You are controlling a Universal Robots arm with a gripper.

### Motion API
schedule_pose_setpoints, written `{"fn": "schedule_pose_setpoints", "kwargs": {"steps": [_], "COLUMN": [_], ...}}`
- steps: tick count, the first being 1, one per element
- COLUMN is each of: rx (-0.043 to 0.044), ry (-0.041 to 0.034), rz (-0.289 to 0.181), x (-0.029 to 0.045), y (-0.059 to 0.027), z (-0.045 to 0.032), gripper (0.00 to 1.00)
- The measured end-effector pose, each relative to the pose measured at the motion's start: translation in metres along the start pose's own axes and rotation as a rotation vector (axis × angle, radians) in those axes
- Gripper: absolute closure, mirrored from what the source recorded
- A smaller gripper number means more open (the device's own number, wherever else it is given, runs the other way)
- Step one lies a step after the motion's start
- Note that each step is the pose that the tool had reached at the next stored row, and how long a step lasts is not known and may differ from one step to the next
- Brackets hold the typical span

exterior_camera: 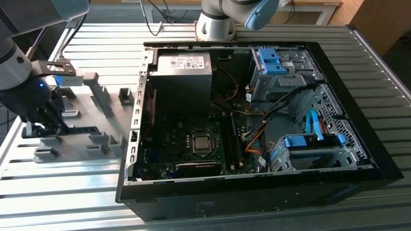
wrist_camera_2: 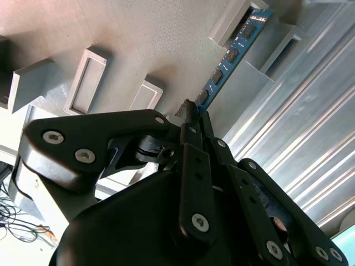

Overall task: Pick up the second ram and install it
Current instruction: 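Pick up the second ram and move it above second insertion slot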

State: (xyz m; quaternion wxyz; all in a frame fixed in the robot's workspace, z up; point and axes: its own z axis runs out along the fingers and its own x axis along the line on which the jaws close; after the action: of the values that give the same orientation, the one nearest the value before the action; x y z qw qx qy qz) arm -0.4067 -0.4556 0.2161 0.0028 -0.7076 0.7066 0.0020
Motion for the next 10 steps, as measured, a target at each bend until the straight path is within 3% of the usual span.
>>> {"fn": "schedule_pose_setpoints", "kwargs": {"steps": [7,10], "rx": [0.0000,0.0000], "ry": [0.0001,0.0001], "rz": [0.000,0.000], "x": [0.0000,-0.0001], "y": [0.0000,0.0000], "z": [-0.0073,-0.0156], "gripper": [0.86,0.86]}}
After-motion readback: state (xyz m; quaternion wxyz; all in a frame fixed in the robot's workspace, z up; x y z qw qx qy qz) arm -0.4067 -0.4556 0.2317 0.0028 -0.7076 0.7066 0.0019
